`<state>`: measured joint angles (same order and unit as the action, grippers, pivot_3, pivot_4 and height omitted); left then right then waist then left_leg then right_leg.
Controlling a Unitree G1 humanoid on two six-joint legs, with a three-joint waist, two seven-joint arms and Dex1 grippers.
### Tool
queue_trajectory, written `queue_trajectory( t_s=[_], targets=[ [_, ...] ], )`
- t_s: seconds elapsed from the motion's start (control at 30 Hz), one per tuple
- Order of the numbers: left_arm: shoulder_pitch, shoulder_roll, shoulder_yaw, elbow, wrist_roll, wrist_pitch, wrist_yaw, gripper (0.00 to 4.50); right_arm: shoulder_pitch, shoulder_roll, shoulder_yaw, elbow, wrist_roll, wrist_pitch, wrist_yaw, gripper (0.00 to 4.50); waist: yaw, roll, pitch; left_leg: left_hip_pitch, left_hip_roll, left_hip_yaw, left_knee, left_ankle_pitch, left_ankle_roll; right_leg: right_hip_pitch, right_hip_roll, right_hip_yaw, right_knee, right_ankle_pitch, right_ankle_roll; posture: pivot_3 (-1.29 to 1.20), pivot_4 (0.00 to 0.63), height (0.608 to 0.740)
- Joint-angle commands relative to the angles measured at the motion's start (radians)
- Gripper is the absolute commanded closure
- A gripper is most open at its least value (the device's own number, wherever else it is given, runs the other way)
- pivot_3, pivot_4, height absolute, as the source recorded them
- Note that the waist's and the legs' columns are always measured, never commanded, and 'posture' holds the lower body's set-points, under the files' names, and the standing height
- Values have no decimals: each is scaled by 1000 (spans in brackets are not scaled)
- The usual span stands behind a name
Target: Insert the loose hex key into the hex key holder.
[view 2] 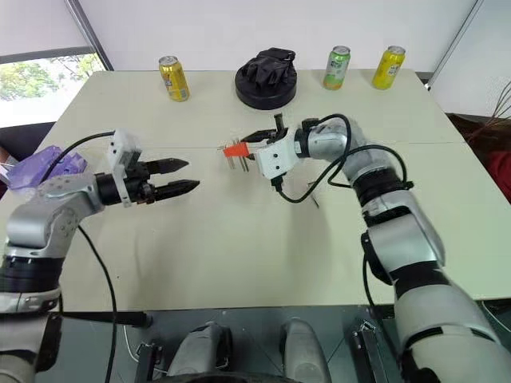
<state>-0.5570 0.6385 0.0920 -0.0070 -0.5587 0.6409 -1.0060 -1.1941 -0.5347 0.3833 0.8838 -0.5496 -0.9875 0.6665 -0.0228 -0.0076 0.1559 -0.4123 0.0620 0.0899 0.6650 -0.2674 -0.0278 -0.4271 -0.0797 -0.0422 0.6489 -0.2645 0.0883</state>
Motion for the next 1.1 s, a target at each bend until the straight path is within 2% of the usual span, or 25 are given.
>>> queue_trajectory(
  t_s=[0.03, 0.37, 0.67, 1.1],
  targets=[
    [-80, -41, 18, 15, -77, 46, -16, 955, -58, -46, 9, -56, -86, -106, -135, 3511, 2, 0, 0, 0, 0, 0, 0, 0, 0, 0, 0, 0, 0, 0, 0, 0, 150, 740],
    [-198, -174, 12, 246, -23, -88, -8, 955, -104, -79, 26, -23, -93, -133, -199, 3511, 2, 0, 1, 0, 0, 2, 0, 1, -1, 0, 0, 1, 0, 0, 0, 0, 150, 740],
    [-285, -228, -7, 418, 36, -193, -53, 955, -96, -82, 29, -25, -75, -131, -202, 3511, 3, -1, 1, 0, 0, 2, 0, 1, -1, 0, 0, 1, 0, 0, 0, 0, 150, 740],
    [-381, -284, -19, 543, 70, -248, -109, 955, -64, -75, 30, -36, -42, -111, -183, 3511, 3, -1, 1, 0, 0, 2, 0, 1, -1, 0, 0, 1, 0, 0, 0, 0, 150, 740]
  ],
)
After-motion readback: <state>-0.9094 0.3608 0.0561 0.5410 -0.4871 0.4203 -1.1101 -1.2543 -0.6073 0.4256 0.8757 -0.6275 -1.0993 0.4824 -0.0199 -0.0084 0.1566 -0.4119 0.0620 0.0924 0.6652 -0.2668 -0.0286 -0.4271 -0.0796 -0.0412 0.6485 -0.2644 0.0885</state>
